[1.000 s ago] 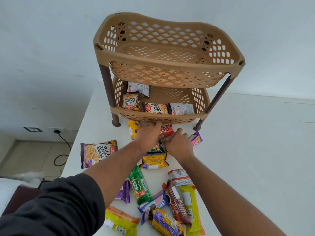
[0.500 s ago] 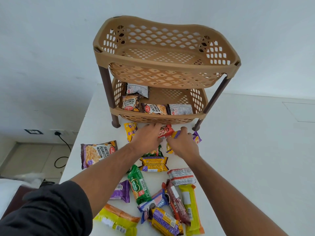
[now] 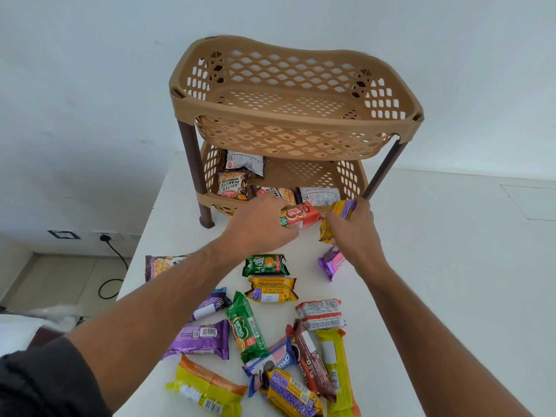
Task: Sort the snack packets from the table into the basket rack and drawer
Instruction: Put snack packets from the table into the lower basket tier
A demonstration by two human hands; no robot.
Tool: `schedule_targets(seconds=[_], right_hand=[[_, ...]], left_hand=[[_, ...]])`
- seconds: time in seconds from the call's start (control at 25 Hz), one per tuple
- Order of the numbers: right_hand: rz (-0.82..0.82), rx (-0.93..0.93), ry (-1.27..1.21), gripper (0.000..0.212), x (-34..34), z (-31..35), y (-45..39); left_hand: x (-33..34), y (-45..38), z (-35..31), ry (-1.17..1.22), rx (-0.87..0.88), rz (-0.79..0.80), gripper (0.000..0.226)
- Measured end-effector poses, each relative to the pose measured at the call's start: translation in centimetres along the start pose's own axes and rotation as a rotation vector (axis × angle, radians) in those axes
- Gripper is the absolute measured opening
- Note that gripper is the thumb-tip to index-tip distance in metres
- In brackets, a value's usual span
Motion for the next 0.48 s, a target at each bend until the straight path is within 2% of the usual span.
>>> schedule_targets(seconds=[0.16,0.28,0.48], right_hand=[[0.041,-0.036,-0.021,0.065,-0.3,1.0,-2.1],[0.064,-0.067,0.014,0.067,0.4,1.7,-3.9],[0.118,-0.155,0.099,0.069,2.4,3.5,-6.7]], left_hand=[[-1.7,-2.1,1.4,0.064,-0.022,-0.077,0.039],[-1.2,-4.9,3.4,0.002,-0.042,-0.119,0.048],[0.4,-9.1,4.8,-0.1,-0.086,-0.094,0.057]])
Point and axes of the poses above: each hand's wrist, its own y-axis away from the middle knuckle, its own x-axis out of the palm, z = x × y, the point moved 2 cm from there along -y, towards the middle knuckle, and after that the axes turned 4 degrees about -z, right-handed, at the moved point
